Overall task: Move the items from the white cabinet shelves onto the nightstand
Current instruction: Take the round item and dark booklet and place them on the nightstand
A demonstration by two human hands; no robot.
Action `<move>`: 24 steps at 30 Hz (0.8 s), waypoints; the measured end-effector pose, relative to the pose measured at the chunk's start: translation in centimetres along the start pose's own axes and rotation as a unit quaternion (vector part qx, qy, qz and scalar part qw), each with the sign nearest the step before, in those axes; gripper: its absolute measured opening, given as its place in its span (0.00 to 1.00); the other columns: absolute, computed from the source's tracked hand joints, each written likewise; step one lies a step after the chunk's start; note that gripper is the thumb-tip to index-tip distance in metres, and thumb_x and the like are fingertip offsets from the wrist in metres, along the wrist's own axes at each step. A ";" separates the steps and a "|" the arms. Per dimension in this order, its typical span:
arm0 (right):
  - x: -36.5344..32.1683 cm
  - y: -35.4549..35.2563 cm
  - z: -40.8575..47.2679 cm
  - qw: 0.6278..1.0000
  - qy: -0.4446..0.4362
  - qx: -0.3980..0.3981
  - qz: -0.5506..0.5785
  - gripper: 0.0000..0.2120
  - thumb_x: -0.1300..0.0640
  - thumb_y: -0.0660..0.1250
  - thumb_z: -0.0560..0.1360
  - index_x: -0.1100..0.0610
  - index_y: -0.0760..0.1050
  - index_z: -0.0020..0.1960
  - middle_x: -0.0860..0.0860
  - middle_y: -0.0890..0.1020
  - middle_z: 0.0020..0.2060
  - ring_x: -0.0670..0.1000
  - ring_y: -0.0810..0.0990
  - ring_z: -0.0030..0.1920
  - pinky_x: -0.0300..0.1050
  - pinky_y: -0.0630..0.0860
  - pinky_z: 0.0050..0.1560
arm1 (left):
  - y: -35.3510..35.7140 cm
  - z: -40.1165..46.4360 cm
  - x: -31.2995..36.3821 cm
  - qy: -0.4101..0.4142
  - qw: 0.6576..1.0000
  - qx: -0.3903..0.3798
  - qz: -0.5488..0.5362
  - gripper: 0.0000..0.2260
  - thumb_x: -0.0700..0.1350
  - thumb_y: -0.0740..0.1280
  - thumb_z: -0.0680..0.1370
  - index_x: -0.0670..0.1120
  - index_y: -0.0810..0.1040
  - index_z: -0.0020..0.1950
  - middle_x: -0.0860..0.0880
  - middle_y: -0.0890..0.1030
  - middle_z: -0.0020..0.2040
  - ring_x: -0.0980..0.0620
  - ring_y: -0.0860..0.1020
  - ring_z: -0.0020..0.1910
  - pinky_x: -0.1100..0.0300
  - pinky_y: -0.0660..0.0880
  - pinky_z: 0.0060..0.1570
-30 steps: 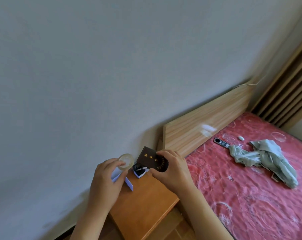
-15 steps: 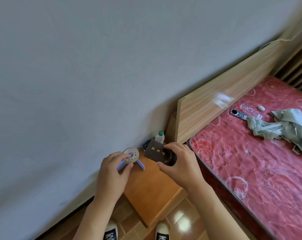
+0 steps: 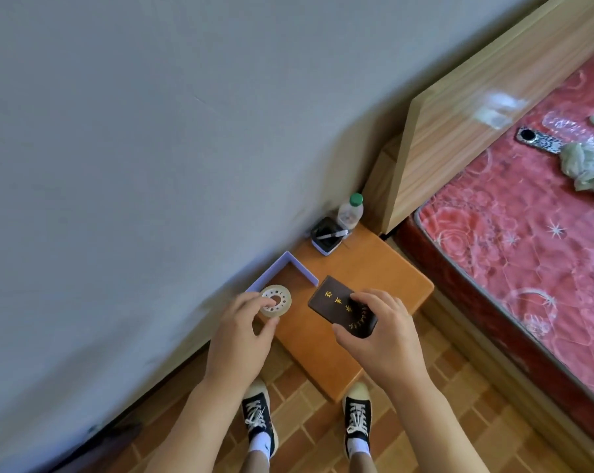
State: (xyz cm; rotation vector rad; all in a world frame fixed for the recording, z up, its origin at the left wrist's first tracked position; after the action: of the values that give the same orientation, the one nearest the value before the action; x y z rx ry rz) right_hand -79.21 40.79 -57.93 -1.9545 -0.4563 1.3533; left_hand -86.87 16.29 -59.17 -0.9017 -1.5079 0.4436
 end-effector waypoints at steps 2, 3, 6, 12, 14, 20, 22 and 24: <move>1.3 2.2 0.4 1.000 0.009 -0.001 0.007 0.26 0.42 0.78 0.69 0.46 0.79 0.64 0.39 0.78 0.59 0.45 0.74 0.61 0.54 0.73 0.65 | 1.6 0.6 -1.7 -0.004 1.000 -0.011 0.014 0.11 0.45 0.76 0.77 0.51 0.84 0.59 0.59 0.77 0.60 0.71 0.68 0.56 0.83 0.64 0.53; 2.0 3.3 0.9 1.000 0.010 0.000 0.010 0.26 0.42 0.78 0.68 0.46 0.79 0.64 0.39 0.78 0.59 0.45 0.74 0.60 0.54 0.74 0.64 | 2.3 1.1 -2.5 -0.001 1.000 -0.011 0.018 0.11 0.45 0.76 0.78 0.51 0.83 0.59 0.59 0.77 0.61 0.70 0.68 0.57 0.83 0.63 0.53; 4.1 6.3 1.9 1.000 0.022 -0.009 0.013 0.26 0.42 0.78 0.68 0.47 0.79 0.64 0.40 0.79 0.59 0.46 0.74 0.59 0.55 0.74 0.63 | 4.6 2.1 -4.7 -0.004 0.999 -0.020 0.031 0.11 0.45 0.75 0.78 0.51 0.83 0.59 0.58 0.78 0.61 0.67 0.69 0.58 0.82 0.64 0.53; 8.0 11.4 3.8 0.999 0.025 -0.028 -0.003 0.26 0.42 0.77 0.68 0.48 0.80 0.64 0.42 0.80 0.60 0.49 0.75 0.58 0.56 0.74 0.62 | 9.2 3.1 -9.4 -0.011 0.998 -0.043 0.055 0.11 0.45 0.75 0.77 0.49 0.84 0.60 0.55 0.79 0.60 0.55 0.78 0.60 0.70 0.69 0.56; 9.2 13.1 4.2 0.999 0.023 -0.034 -0.009 0.26 0.42 0.77 0.69 0.49 0.80 0.64 0.43 0.80 0.60 0.49 0.75 0.58 0.56 0.74 0.62 | 10.6 3.3 -11.0 -0.014 0.997 -0.045 0.062 0.11 0.45 0.75 0.78 0.49 0.84 0.60 0.55 0.79 0.60 0.54 0.78 0.60 0.65 0.72 0.56; 12.7 18.5 5.2 0.998 0.022 -0.048 -0.029 0.26 0.42 0.77 0.70 0.49 0.79 0.65 0.43 0.79 0.61 0.49 0.74 0.59 0.54 0.73 0.63 | 15.0 4.4 -15.6 -0.014 0.996 -0.042 0.083 0.11 0.44 0.75 0.78 0.48 0.83 0.60 0.53 0.79 0.60 0.51 0.78 0.61 0.57 0.78 0.56; 13.6 20.4 5.6 0.998 0.018 -0.041 -0.037 0.26 0.43 0.77 0.70 0.50 0.79 0.65 0.44 0.79 0.62 0.51 0.74 0.61 0.55 0.71 0.65 | 16.4 4.8 -17.0 -0.019 0.995 -0.040 0.089 0.12 0.44 0.74 0.78 0.48 0.83 0.61 0.52 0.79 0.61 0.50 0.78 0.61 0.57 0.79 0.55; 14.4 22.2 6.0 0.999 0.012 -0.027 -0.045 0.26 0.43 0.77 0.70 0.51 0.79 0.65 0.45 0.79 0.62 0.52 0.75 0.62 0.57 0.71 0.66 | 17.8 5.2 -18.4 -0.021 0.995 -0.038 0.095 0.12 0.45 0.74 0.78 0.48 0.83 0.61 0.52 0.79 0.62 0.50 0.78 0.61 0.57 0.79 0.53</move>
State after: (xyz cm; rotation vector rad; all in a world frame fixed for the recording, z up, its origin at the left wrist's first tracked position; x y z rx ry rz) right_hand -81.38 36.76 -84.64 -1.9678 -0.5693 1.2714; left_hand -88.17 14.65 -85.23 -1.1081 -1.4908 0.5485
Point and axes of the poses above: each hand's wrist, its own z-axis towards the middle knuckle, its own y-axis out of the palm, x = y × z, the point moved 7 cm from there along z, towards the middle knuckle
